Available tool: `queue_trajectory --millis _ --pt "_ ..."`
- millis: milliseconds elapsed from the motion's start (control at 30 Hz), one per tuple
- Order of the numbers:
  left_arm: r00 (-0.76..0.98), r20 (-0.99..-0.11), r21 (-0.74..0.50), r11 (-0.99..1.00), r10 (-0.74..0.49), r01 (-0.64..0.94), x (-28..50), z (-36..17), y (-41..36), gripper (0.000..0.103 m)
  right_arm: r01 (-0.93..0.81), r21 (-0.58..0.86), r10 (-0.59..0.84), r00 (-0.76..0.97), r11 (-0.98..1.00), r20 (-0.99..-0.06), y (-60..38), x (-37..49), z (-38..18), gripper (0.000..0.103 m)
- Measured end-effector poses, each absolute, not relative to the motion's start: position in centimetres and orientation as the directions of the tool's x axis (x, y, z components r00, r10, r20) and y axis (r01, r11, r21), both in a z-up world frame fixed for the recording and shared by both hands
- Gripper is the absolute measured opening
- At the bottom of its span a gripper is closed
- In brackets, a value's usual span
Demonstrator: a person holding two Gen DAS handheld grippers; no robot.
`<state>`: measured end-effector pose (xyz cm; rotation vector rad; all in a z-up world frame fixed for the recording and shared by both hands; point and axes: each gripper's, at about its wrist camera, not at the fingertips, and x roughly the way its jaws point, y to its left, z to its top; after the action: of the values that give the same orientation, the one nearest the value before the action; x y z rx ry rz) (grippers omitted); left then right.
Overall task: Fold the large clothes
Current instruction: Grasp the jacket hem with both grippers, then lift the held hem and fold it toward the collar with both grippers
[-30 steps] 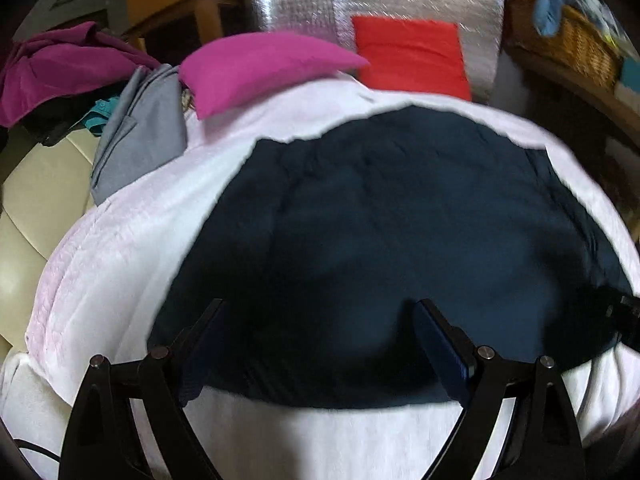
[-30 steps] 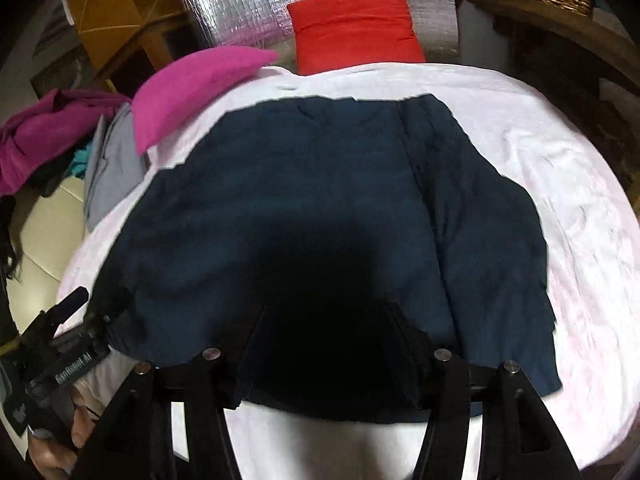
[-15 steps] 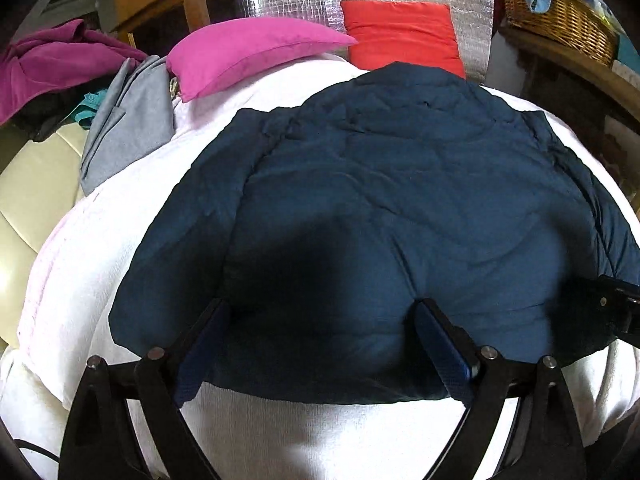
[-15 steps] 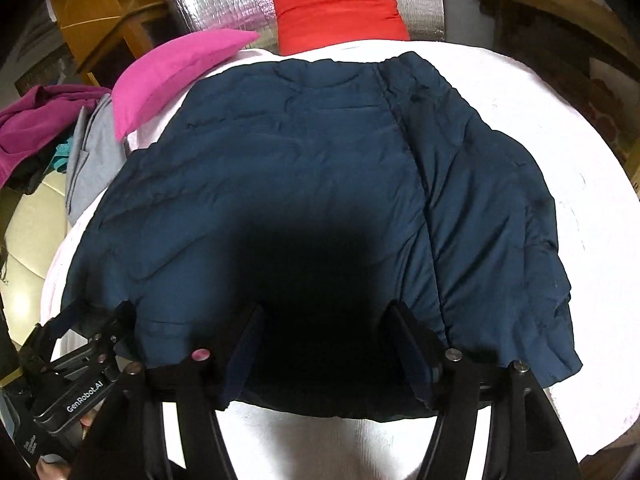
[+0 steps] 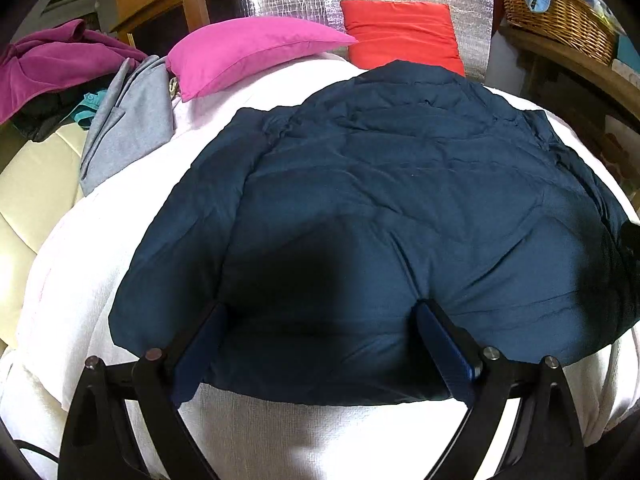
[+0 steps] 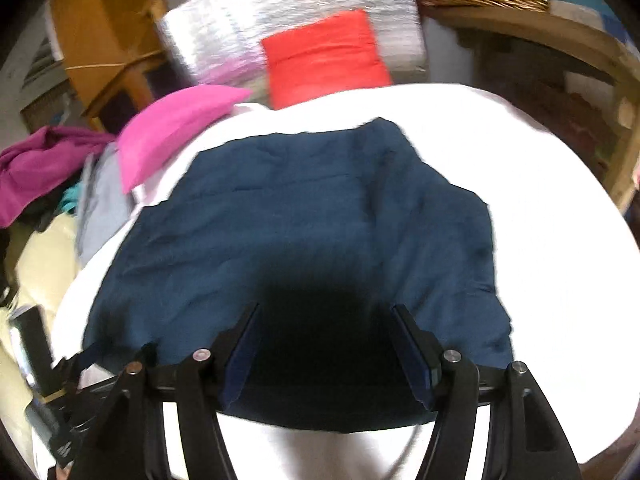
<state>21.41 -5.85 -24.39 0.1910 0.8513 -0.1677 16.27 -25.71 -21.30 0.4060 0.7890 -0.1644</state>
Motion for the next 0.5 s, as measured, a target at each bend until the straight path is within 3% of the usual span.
queue_trajectory --millis 133,400,500 --pt "0.649 -0.758 0.103 0.969 -0.07 0.225 21.4 -24.4 -5.9 0.096 0.318 0.317 0.049 0.634 0.893 -0.772 -26.7 17.4 -23.3 0.068" --pt "0.649 -0.757 0.1 0.969 -0.074 0.227 21.3 -24.2 -5.8 0.096 0.307 0.29 -0.021 0.72 0.907 -0.694 -26.2 15.9 -20.6 0.068" --pt "0.648 -0.758 0.096 0.969 -0.078 0.229 21.4 -24.2 -5.7 0.096 0.336 0.297 0.005 0.654 0.894 -0.756 -26.7 17.1 -22.3 0.068"
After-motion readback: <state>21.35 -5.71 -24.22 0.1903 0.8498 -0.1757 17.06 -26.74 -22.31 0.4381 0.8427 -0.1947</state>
